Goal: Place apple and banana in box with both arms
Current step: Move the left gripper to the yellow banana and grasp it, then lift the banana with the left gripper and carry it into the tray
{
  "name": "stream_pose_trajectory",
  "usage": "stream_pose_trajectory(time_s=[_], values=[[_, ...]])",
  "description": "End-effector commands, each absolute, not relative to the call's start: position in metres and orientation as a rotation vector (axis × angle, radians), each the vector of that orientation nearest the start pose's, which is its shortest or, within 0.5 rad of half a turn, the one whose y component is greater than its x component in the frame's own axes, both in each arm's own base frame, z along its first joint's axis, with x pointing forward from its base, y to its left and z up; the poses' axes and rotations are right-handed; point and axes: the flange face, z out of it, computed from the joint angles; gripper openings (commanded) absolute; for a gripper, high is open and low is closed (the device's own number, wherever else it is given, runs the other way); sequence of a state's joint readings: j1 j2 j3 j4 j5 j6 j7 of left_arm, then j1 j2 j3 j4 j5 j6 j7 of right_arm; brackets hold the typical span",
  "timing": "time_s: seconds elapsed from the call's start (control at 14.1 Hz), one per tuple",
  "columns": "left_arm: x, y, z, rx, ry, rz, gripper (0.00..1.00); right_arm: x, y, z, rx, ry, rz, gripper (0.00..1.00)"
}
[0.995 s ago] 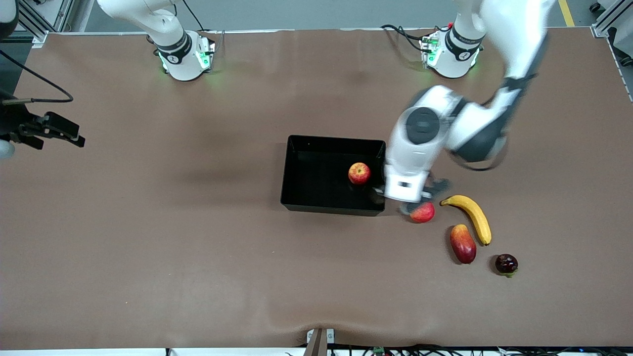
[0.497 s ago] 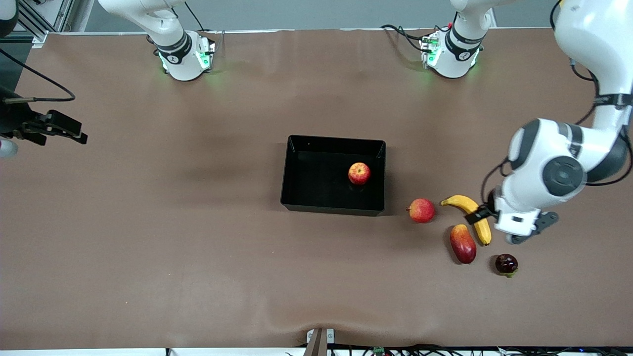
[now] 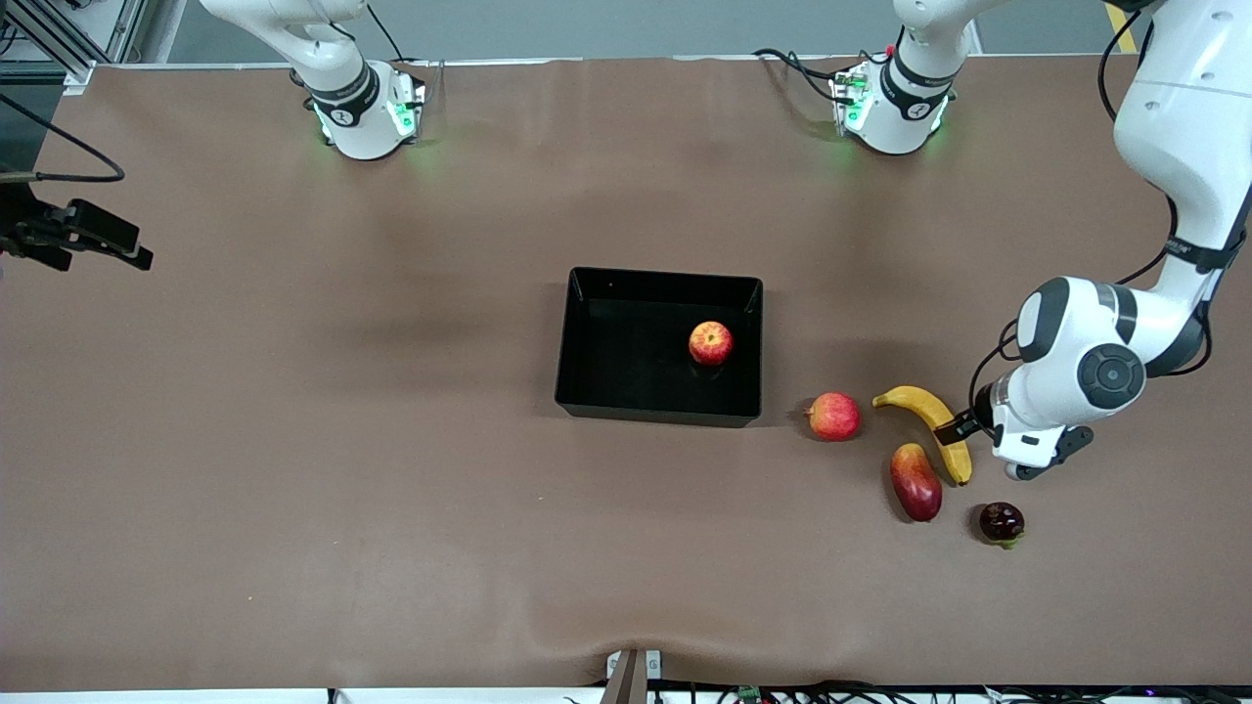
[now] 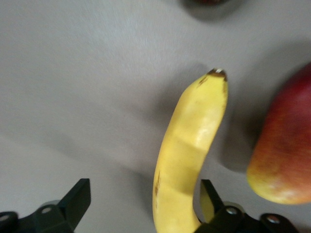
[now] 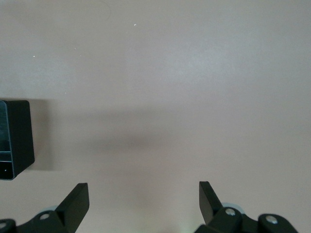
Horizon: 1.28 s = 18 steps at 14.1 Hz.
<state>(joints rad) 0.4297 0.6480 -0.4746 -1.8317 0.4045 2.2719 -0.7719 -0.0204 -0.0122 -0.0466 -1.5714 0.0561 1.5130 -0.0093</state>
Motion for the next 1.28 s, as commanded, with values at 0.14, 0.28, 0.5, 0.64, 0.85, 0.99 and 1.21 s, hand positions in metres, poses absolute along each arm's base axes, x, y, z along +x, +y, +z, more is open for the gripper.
stream_pose_trajectory(time_s=[0.14, 0.28, 0.5, 0.64, 0.85, 0.99, 1.21], values=[[0.633, -0.006, 0.189, -3.002, -0.763, 0.142, 0.3, 0.532, -0.029, 0.627, -3.107, 0.17, 0.079, 1.0], [0.635, -0.011, 0.199, -3.006, -0.75, 0.119, 0.0, 0.534, -0.03, 0.628, -3.116, 0.166, 0.065, 1.0], [0.639, -0.03, 0.25, -3.006, -0.708, 0.029, 0.0, 0.54, -0.03, 0.628, -3.148, 0.15, 0.032, 1.0], [0.634, -0.063, 0.294, -3.0, -0.634, 0.014, 0.0, 0.541, -0.03, 0.628, -3.158, 0.139, 0.024, 1.0], [0.625, -0.128, 0.343, -3.062, -0.547, -0.001, 0.0, 0.541, -0.022, 0.629, -3.149, 0.145, 0.036, 1.0], [0.615, -0.189, 0.362, -3.122, -0.504, 0.008, 0.0, 0.537, -0.026, 0.63, -3.124, 0.148, 0.067, 1.0], [0.59, -0.301, 0.364, -3.18, -0.403, 0.01, 0.0, 0.54, -0.021, 0.624, -3.112, 0.127, 0.11, 1.0]])
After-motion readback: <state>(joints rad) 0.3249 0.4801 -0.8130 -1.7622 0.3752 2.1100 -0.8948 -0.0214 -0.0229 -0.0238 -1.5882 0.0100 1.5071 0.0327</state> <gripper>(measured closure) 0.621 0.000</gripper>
